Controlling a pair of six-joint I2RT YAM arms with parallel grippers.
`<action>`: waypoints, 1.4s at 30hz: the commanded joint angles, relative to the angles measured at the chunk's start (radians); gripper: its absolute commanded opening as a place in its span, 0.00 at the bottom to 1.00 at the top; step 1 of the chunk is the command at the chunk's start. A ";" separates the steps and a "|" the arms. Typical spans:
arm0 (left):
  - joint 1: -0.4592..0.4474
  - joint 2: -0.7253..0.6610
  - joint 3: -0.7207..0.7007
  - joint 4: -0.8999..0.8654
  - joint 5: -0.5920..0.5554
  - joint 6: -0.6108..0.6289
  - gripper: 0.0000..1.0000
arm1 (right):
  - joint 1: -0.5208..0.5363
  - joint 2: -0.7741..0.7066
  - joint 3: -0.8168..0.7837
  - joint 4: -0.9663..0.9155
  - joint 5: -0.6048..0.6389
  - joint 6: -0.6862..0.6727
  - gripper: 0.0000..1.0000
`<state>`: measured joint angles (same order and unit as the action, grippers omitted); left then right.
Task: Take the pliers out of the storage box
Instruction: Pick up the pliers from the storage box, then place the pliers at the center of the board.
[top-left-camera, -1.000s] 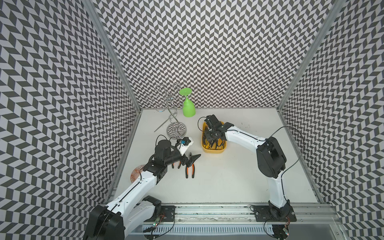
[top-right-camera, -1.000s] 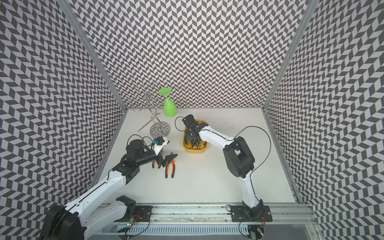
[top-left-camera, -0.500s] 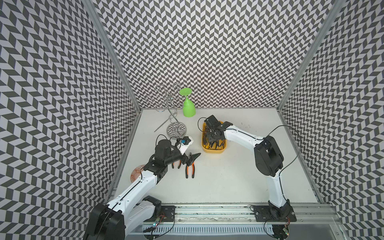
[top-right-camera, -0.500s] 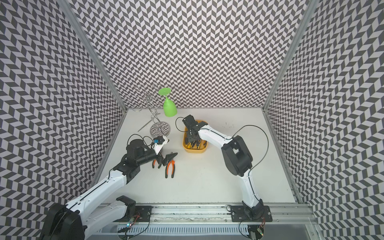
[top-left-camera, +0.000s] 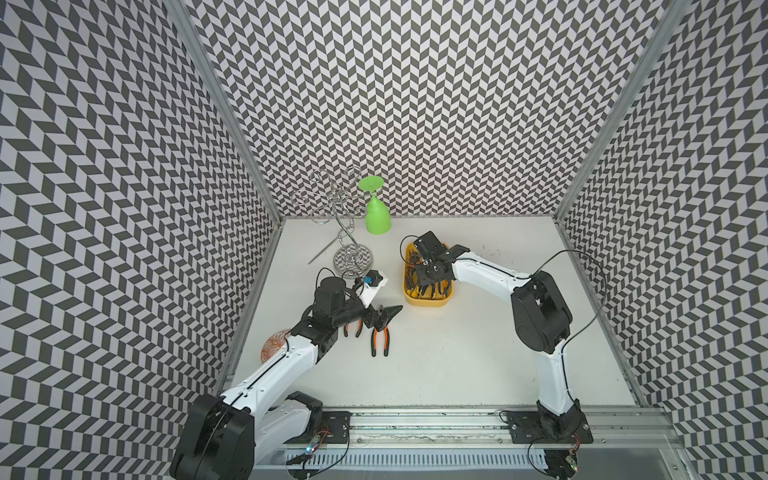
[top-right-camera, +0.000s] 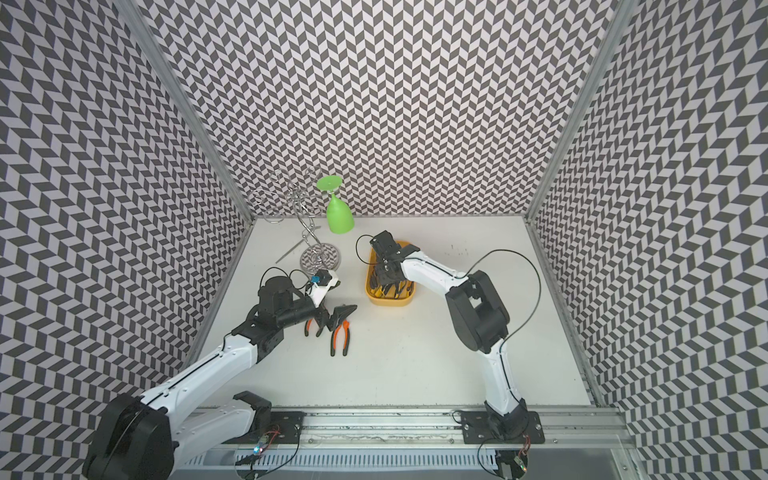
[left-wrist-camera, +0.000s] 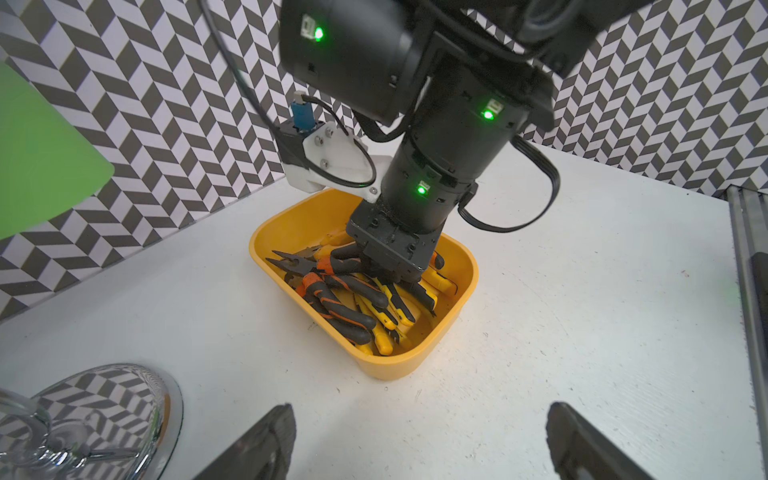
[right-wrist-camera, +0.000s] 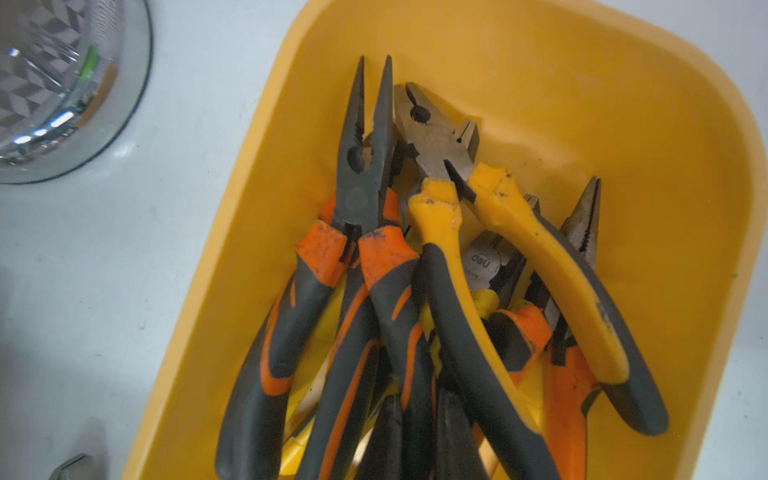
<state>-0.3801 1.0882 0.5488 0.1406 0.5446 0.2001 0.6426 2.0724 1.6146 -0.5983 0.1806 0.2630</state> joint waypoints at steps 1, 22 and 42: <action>-0.005 0.025 0.050 0.058 -0.022 -0.124 0.98 | -0.006 -0.129 -0.097 0.146 0.012 -0.025 0.00; -0.049 0.343 0.295 0.417 -0.035 -0.992 0.74 | -0.024 -0.632 -0.666 0.828 -0.208 0.074 0.00; -0.121 0.514 0.443 0.417 0.017 -1.059 0.44 | -0.035 -0.693 -0.698 0.865 -0.321 0.051 0.00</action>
<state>-0.4870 1.5871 0.9497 0.5438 0.5453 -0.8627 0.6018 1.4269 0.9169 0.1654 -0.0948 0.3416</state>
